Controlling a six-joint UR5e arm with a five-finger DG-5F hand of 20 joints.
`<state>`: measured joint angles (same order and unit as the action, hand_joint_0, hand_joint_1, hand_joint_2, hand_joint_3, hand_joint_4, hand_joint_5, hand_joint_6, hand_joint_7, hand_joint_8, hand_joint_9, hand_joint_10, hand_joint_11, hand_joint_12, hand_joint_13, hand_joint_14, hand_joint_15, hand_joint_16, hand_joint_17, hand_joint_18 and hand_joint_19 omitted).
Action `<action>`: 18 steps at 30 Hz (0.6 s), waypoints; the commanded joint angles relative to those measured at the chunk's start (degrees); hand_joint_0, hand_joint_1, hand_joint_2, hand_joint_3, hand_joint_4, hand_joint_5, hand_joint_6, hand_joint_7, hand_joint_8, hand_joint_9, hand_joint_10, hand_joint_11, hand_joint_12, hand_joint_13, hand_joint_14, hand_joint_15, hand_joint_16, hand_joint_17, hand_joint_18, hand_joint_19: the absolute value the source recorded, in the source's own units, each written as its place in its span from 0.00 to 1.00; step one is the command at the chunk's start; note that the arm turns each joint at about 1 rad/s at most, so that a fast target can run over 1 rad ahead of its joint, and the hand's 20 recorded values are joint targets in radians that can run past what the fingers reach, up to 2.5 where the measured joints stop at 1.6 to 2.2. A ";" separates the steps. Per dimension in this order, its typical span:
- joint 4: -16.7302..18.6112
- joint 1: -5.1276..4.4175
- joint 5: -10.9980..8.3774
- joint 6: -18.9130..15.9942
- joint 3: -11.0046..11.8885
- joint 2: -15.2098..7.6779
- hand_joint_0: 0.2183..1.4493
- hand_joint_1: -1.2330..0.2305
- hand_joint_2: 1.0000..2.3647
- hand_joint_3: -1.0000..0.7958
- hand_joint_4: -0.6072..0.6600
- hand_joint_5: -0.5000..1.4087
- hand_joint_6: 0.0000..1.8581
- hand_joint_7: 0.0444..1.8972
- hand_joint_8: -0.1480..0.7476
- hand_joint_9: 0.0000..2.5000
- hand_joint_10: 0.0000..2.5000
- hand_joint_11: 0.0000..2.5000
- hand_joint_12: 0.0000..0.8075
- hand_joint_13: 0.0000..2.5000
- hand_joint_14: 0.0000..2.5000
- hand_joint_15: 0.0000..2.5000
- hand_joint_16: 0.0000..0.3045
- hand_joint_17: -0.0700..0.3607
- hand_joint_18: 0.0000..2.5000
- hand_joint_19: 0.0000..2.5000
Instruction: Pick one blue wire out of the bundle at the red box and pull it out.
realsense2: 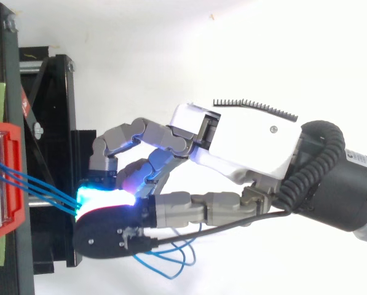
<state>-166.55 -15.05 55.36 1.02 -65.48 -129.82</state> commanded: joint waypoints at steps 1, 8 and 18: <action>-0.09 0.02 0.01 0.03 0.00 0.01 0.24 0.37 0.01 0.38 0.71 0.16 0.50 0.59 0.64 0.36 0.01 0.29 0.65 0.33 0.01 0.17 0.23 0.52 0.37 0.23; 0.00 0.02 0.01 0.03 0.09 0.01 0.24 0.35 0.01 0.38 0.71 0.15 0.50 0.56 0.64 0.34 0.01 0.29 0.64 0.32 0.01 0.17 0.23 0.52 0.36 0.23; 0.27 -0.16 0.01 0.29 0.18 0.01 0.22 0.54 0.01 0.36 0.70 0.18 0.39 0.52 0.63 0.34 0.01 0.25 0.65 0.31 0.01 0.17 0.24 0.54 0.35 0.24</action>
<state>-166.44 -15.11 55.31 1.29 -65.38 -129.82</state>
